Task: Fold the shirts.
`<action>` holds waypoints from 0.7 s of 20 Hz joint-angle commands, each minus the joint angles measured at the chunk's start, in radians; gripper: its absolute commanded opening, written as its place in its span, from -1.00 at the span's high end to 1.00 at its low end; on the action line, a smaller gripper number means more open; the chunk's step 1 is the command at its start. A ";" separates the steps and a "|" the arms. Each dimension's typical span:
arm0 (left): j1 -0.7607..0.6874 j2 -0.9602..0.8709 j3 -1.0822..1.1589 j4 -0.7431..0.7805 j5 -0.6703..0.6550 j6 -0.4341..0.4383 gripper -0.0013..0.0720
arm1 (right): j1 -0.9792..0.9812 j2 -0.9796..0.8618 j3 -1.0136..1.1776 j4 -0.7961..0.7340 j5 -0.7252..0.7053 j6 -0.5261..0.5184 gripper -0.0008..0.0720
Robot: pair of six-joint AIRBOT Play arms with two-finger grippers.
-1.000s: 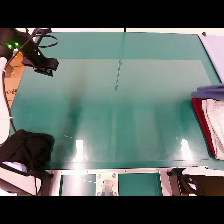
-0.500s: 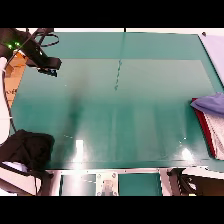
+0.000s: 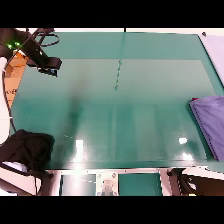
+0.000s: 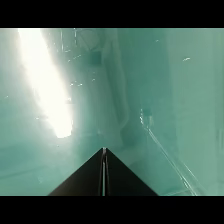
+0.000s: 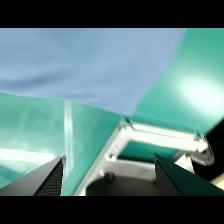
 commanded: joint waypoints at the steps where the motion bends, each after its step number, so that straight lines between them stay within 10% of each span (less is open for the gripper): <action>1: 0.000 0.000 0.000 0.000 0.003 0.001 0.91 | 0.014 -0.001 0.010 0.127 0.017 0.074 -0.51; 3: 0.000 0.001 0.000 0.000 0.011 0.000 0.91 | 0.074 0.000 0.102 0.323 -0.030 0.023 0.87; 8: -0.017 0.076 -0.061 -0.080 0.068 -0.061 0.91 | 0.418 0.081 0.187 0.383 -0.251 -0.077 0.93; 14: -0.060 0.428 -0.650 -0.103 0.192 -0.061 0.91 | 0.939 0.414 -0.340 0.367 -0.513 -0.107 0.93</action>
